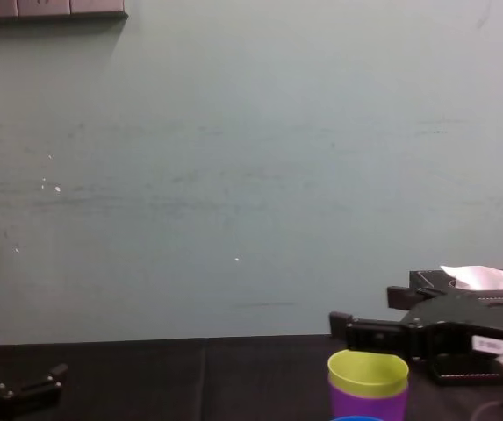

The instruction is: Stack the three plastic cups sequentially using one hand.

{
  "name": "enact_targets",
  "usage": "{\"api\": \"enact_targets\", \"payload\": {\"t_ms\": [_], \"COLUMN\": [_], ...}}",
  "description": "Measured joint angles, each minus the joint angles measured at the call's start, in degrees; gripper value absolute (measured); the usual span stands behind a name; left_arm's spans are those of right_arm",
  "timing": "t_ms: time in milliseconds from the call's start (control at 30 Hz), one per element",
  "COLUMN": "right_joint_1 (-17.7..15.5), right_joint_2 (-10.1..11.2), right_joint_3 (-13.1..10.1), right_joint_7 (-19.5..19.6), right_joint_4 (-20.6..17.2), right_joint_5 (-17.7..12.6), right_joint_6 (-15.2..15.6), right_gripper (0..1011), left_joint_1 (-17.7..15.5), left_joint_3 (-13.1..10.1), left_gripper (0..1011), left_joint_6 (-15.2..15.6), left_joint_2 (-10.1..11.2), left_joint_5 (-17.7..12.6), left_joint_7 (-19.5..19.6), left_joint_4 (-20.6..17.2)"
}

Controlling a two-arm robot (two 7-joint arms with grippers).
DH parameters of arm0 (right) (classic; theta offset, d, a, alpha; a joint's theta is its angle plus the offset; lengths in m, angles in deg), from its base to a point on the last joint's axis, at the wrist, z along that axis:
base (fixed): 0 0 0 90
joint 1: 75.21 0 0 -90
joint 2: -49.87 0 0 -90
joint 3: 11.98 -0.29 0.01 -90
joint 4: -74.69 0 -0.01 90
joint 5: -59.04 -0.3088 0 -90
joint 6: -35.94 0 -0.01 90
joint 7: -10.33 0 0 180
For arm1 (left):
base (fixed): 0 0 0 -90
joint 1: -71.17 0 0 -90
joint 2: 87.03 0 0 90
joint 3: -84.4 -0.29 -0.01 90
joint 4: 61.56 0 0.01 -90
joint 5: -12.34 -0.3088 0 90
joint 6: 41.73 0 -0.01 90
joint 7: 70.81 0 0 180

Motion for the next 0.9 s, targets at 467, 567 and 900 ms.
{"api": "enact_targets", "payload": {"t_ms": [467,567,900], "right_joint_1": [-10.19,-12.65,-18.84], "right_joint_2": [7.38,8.88,11.85], "right_joint_3": [-4.29,-5.32,-6.36], "right_joint_7": [-0.23,-0.21,-0.34], "right_joint_4": [-10.13,-11.55,-13.75], "right_joint_5": [-3.62,-4.36,-5.43], "right_joint_6": [1.81,1.87,1.38], "right_gripper": [1003,1003,1003], "left_joint_1": [0.00,0.00,0.00], "left_joint_3": [0.00,0.00,0.00], "left_gripper": [1012,1011,1011], "left_joint_6": [0.00,0.00,0.00], "left_joint_2": [0.00,0.00,0.00], "left_joint_5": [0.00,0.00,0.00], "left_joint_7": [0.00,0.00,0.00], "left_joint_4": [0.00,0.00,0.00]}}
